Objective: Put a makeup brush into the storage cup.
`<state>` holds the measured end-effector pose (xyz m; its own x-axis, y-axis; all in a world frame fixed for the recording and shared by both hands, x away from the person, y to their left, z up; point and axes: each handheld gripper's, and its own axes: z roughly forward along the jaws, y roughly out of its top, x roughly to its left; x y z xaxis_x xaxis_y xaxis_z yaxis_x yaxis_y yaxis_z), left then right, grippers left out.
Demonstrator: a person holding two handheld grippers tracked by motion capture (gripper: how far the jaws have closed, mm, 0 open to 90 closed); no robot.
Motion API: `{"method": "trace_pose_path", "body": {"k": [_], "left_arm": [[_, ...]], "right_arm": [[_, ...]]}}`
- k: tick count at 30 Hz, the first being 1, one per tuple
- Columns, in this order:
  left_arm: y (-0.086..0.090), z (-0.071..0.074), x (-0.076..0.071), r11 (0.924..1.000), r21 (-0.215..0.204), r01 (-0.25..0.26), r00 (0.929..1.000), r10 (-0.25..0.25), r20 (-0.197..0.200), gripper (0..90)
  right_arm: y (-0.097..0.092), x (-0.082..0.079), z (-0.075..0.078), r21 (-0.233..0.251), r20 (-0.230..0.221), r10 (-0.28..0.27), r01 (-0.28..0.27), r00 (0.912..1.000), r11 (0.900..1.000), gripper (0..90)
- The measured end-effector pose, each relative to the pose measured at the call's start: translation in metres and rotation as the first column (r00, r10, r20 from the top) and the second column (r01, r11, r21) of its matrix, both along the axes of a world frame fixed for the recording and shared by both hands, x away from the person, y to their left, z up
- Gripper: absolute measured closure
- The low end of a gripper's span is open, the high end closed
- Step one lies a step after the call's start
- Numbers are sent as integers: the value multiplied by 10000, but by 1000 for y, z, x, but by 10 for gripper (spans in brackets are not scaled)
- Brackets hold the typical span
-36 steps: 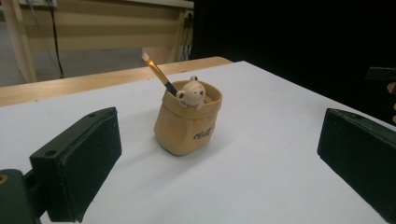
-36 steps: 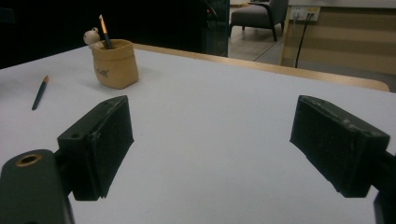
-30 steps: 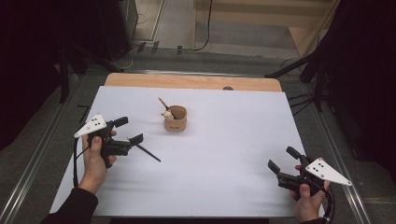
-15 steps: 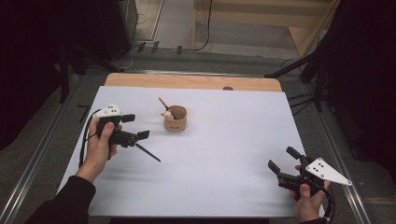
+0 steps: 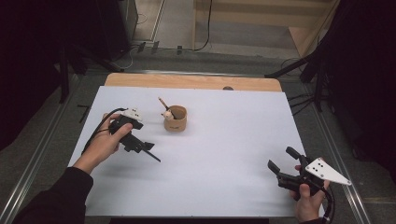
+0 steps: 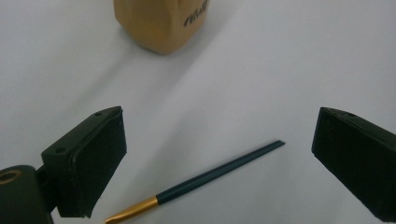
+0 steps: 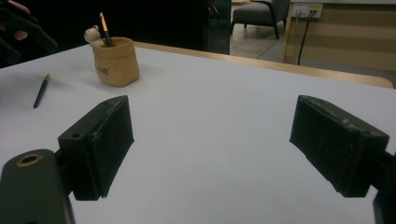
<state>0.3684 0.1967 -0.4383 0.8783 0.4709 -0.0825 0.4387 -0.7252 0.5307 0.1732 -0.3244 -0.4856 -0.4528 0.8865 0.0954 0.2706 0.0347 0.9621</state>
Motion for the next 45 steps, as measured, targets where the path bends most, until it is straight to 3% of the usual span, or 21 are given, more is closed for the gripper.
{"method": "trace_pose_path", "body": {"k": [4, 9, 16, 21, 27, 32, 38, 40, 41, 43, 45], "left_arm": [[-1, -9, 2, 9977, 667, 105, 9998, -95, -158, 34], [-1, -19, 2, 9866, 1614, 220, 9995, -180, -263, 36], [-5, -28, 1, 9726, 2276, 470, 9986, -405, -332, 57], [-7, -33, 0, 9629, 2633, 599, 9980, -523, -358, 59], [-9, -36, -2, 9577, 2799, 664, 9975, -571, -412, 60], [-11, -41, -4, 9472, 3119, 747, 9969, -637, -453, 68], [-12, -41, -7, 9525, 3005, 487, 9986, -406, -331, 89], [-10, -38, -8, 9573, 2857, 447, 9988, -373, -313, 160], [-9, -35, -8, 9587, 2813, 421, 9991, -375, -217, 247], [-7, -31, -8, 9610, 2728, 445, 9989, -395, -236, 605], [-7, -31, -10, 9582, 2779, 677, 9977, -645, -205, 732]], "right_arm": [[0, 0, 0, 24, -17, 6, -6, 10000, 10000, 131], [0, 0, -1, 9, -42, 34, -34, 10000, 10000, 131], [2, 1, -1, 31, -101, 72, -72, 9999, 10000, 132], [2, 1, -1, -4, -117, 110, -111, 9999, 9999, 132], [1, 1, -2, 37, -134, 102, -101, 9999, 9999, 132], [1, 1, -2, 37, -155, 91, -91, 9998, 10000, 132], [1, 2, -2, 80, -167, 90, -89, 9998, 9999, 132], [1, 2, -2, 81, -172, 89, -88, 9998, 9999, 132], [0, 2, -2, 81, -179, 82, -80, 9998, 9999, 132], [0, 2, -2, 64, -203, 38, -37, 9998, 10000, 133], [1, 2, -2, 79, -230, 11, -9, 9997, 10000, 133]]}}
